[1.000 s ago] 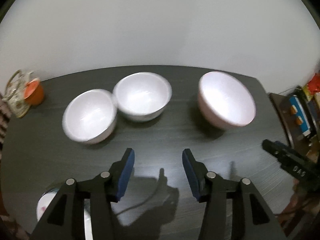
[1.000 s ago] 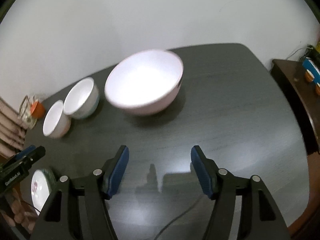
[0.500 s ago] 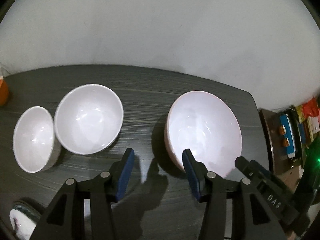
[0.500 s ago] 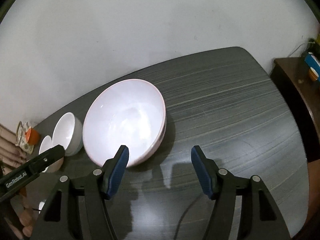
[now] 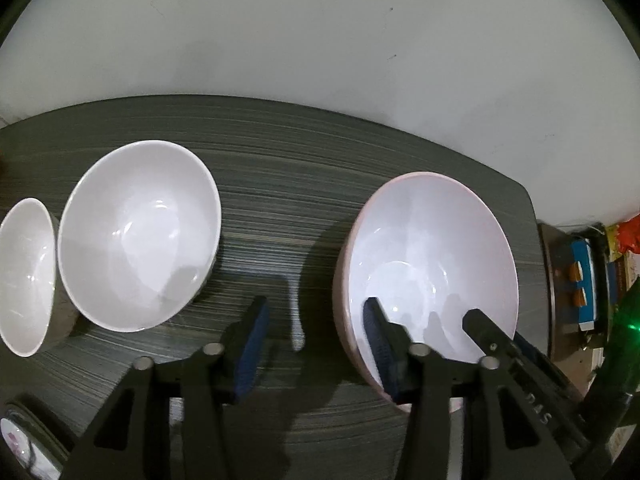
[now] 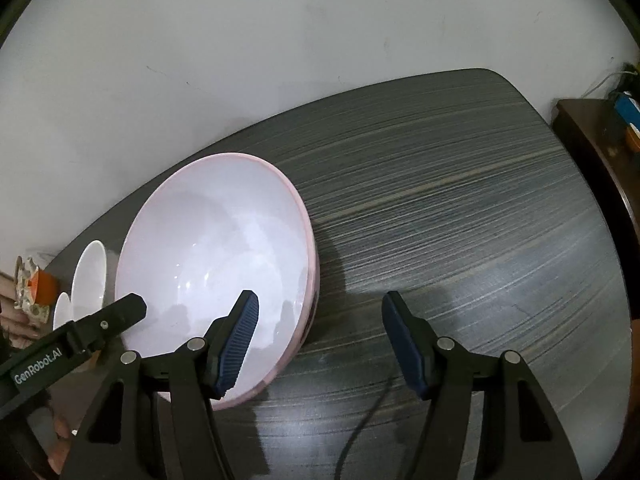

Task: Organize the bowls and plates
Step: 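Close the left tool on the pink bowl rim while the right tool grips it too, then lift and carry the pink bowl with both tools toward the plate stack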

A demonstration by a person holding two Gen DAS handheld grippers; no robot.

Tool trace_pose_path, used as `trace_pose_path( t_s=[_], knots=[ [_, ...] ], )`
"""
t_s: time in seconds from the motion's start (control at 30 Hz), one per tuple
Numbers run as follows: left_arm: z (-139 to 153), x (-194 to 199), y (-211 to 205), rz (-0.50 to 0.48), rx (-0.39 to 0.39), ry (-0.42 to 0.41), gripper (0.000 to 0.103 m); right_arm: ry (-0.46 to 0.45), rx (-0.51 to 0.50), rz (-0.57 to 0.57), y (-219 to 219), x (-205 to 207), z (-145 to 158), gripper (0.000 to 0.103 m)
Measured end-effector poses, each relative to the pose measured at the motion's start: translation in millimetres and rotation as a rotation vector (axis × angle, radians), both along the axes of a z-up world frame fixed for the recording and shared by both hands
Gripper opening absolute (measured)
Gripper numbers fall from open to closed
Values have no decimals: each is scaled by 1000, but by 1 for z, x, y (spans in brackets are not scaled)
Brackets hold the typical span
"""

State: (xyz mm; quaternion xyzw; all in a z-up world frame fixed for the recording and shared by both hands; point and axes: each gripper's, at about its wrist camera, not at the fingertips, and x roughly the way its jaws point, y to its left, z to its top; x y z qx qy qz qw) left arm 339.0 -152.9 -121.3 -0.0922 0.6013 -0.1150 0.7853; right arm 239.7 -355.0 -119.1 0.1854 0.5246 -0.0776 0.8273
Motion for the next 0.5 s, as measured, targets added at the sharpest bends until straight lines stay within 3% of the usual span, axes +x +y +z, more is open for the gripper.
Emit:
trace_pose_path(
  t_s=[0.27, 0.33, 0.5],
  knots=[
    [2, -4, -7, -50, -47, -19, 13, 4, 4, 34, 7, 3, -7, 22],
    [4, -6, -6, -50, -45, -23, 13, 11, 15, 29, 4, 3, -7, 17],
    [16, -18, 3, -66, -44, -33, 13, 23, 16, 11, 4, -7, -1, 17]
  ],
)
